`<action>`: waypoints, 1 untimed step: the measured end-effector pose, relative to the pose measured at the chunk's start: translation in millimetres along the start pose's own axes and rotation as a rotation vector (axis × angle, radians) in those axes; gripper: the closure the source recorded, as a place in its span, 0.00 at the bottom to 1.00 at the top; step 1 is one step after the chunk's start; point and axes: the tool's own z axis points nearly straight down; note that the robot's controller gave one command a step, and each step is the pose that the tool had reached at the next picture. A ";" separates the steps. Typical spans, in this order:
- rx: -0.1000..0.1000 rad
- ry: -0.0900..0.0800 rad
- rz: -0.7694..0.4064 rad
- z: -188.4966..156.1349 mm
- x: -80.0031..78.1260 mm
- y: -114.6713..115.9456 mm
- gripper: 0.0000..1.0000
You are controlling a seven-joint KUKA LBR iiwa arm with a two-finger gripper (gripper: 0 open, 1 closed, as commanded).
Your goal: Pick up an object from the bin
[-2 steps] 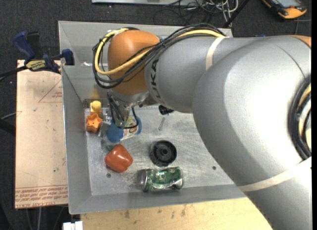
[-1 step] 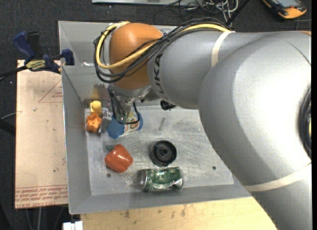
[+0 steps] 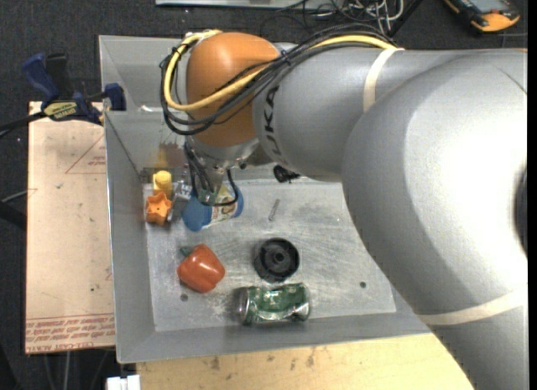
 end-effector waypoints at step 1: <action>0.000 0.000 0.000 -11.3 0.1 -0.1 1.00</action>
Offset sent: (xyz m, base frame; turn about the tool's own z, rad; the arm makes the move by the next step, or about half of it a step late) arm 0.0001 0.0000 0.0124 0.0000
